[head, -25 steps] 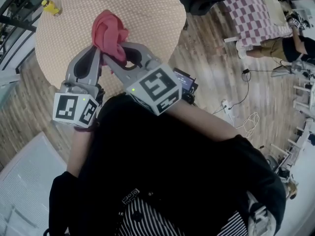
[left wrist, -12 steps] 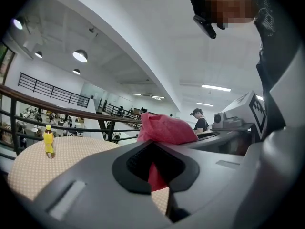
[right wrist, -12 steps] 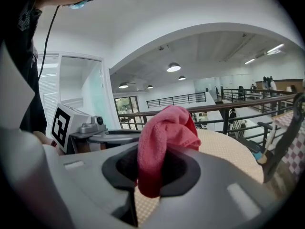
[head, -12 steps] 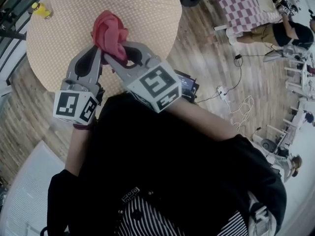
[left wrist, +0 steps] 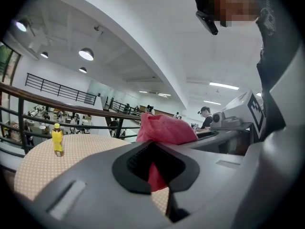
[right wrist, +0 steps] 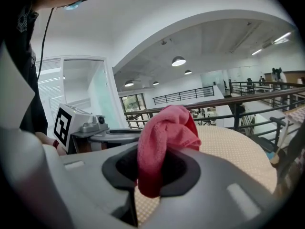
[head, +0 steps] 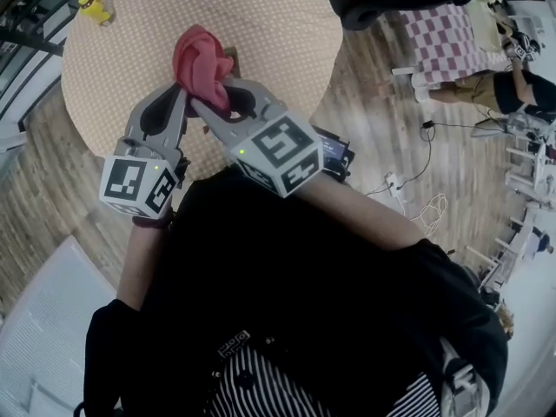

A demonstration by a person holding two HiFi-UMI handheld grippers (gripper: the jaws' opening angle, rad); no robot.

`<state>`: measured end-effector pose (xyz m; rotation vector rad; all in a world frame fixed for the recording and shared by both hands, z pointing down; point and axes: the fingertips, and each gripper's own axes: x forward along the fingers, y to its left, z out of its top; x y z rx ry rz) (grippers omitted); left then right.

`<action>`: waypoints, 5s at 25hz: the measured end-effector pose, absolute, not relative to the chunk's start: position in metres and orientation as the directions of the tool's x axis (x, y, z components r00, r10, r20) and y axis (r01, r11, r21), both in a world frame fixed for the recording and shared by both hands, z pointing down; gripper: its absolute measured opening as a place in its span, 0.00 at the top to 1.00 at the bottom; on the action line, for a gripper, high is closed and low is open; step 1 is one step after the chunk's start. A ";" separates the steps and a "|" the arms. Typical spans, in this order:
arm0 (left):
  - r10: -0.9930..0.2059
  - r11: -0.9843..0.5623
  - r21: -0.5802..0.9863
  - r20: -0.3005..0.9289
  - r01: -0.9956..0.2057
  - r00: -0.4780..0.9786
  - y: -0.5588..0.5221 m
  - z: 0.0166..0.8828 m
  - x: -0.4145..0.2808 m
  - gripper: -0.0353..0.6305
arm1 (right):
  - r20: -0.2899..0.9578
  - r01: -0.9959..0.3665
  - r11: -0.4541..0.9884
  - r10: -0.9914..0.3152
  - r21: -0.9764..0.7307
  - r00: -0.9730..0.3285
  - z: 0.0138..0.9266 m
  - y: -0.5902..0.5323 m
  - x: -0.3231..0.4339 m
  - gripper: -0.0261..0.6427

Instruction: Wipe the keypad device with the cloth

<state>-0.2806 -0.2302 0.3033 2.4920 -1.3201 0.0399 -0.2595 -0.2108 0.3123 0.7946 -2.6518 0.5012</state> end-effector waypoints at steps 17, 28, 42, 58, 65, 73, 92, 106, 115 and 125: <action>-0.849 -0.247 0.501 0.300 -0.830 0.434 -0.291 0.399 -0.331 0.94 | 0.478 -0.653 0.691 -0.481 -0.309 -0.735 0.394 -0.309 -0.213 0.84; -0.771 -0.222 0.455 0.459 -0.862 0.441 -0.333 0.481 -0.346 0.94 | 0.657 -0.643 0.694 -0.324 -0.324 -0.680 0.492 -0.293 -0.214 0.84; -0.620 -0.250 0.382 0.643 -0.889 0.451 -0.387 0.571 -0.325 0.93 | 0.794 -0.576 0.718 -0.056 -0.389 -0.606 0.566 -0.248 -0.228 0.84; -0.648 -0.219 0.460 0.591 -0.860 0.481 -0.378 0.596 -0.310 0.94 | 0.795 -0.621 0.677 -0.087 -0.395 -0.600 0.608 -0.283 -0.227 0.84; -0.657 -0.195 0.553 0.540 -0.810 0.526 -0.376 0.598 -0.306 0.94 | 0.773 -0.631 0.664 -0.125 -0.401 -0.622 0.612 -0.292 -0.234 0.84; -0.675 -0.188 0.596 0.499 -0.781 0.543 -0.378 0.595 -0.304 0.94 | 0.772 -0.614 0.687 -0.123 -0.387 -0.624 0.619 -0.294 -0.252 0.84; -0.671 -0.212 0.542 0.525 -0.813 0.525 -0.373 0.596 -0.301 0.94 | 0.773 -0.582 0.738 -0.132 -0.341 -0.620 0.614 -0.299 -0.248 0.84; -0.677 -0.209 0.542 0.521 -0.814 0.521 -0.375 0.597 -0.296 0.94 | 0.768 -0.686 0.669 -0.267 -0.287 -0.582 0.607 -0.313 -0.237 0.84; -0.690 -0.198 0.547 0.512 -0.814 0.512 -0.374 0.596 -0.298 0.94 | 0.757 -0.614 0.729 -0.206 -0.304 -0.620 0.609 -0.298 -0.276 0.84; -0.698 -0.194 0.545 0.508 -0.816 0.505 -0.374 0.595 -0.301 0.94 | 0.752 -0.591 0.745 -0.189 -0.309 -0.631 0.612 -0.291 -0.288 0.84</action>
